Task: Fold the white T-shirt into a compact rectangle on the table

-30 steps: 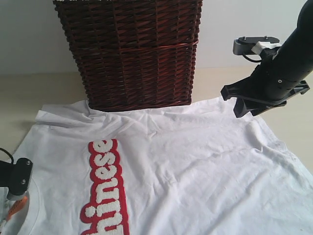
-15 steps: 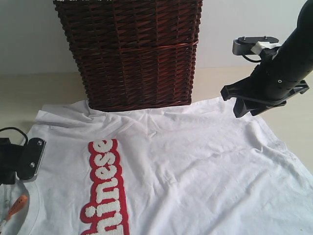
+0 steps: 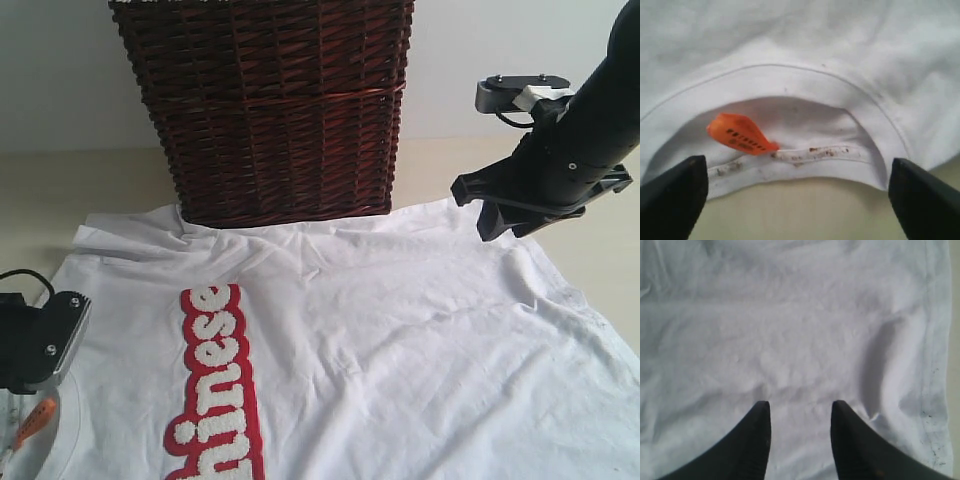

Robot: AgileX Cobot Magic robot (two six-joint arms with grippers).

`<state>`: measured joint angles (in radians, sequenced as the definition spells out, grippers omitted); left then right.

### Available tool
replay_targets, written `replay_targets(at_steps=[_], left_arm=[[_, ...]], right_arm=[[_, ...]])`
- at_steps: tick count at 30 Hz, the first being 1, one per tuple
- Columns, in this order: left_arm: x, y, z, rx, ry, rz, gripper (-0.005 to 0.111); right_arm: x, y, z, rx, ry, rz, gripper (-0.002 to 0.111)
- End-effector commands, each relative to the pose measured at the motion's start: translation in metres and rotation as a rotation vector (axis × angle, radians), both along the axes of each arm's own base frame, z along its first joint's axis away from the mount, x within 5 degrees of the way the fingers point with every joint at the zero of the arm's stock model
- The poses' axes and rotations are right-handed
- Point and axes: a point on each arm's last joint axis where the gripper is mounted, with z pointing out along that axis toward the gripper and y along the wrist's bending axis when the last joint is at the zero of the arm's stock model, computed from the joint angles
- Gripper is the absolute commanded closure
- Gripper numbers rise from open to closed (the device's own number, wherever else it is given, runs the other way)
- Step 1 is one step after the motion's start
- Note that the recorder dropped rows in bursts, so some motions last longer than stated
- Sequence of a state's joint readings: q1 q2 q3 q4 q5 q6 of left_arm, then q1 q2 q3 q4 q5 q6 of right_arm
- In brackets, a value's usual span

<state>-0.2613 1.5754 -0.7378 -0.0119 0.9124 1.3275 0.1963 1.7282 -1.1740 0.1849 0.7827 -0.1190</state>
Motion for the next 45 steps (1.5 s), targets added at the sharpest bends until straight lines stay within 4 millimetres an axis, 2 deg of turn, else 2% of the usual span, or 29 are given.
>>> replay_targets(at_steps=[1, 5, 10, 15, 21, 27, 34, 38, 42, 45], left_arm=[[0.003, 0.006, -0.001, -0.014, -0.036, 0.071, 0.013], [-0.003, 0.018, -0.013, -0.030, -0.039, 0.140, 0.013], [-0.009, 0.019, -0.021, -0.047, -0.060, 0.135, 0.013], [-0.004, 0.017, -0.027, -0.079, -0.146, 0.164, 0.013], [-0.004, 0.022, -0.036, -0.023, -0.106, 0.095, 0.013], [0.003, 0.027, -0.037, -0.004, -0.168, 0.054, 0.013], [0.000, 0.025, -0.050, -0.014, -0.076, 0.089, 0.013], [-0.004, 0.025, -0.046, -0.012, -0.050, 0.072, 0.013], [0.000, 0.025, -0.024, -0.031, -0.090, 0.088, 0.013], [-0.003, 0.024, -0.023, -0.037, -0.061, 0.101, 0.013]], right_arm=[[0.000, 0.000, 0.002, -0.001, -0.008, 0.010, 0.069], [0.000, 0.000, 0.002, -0.001, -0.008, 0.010, 0.069], [0.000, 0.000, 0.002, -0.001, -0.008, 0.010, 0.069], [0.000, 0.000, 0.002, -0.001, -0.008, 0.010, 0.069], [0.000, 0.000, 0.002, -0.003, -0.016, 0.016, 0.069], [0.001, 0.000, 0.003, -0.005, -0.028, 0.016, 0.069], [0.001, 0.000, 0.003, -0.005, -0.028, 0.016, 0.069], [0.001, 0.000, 0.003, -0.005, -0.028, 0.016, 0.069], [0.001, 0.000, 0.003, -0.008, -0.031, 0.026, 0.069], [0.001, 0.000, 0.002, -0.009, -0.025, 0.027, 0.069]])
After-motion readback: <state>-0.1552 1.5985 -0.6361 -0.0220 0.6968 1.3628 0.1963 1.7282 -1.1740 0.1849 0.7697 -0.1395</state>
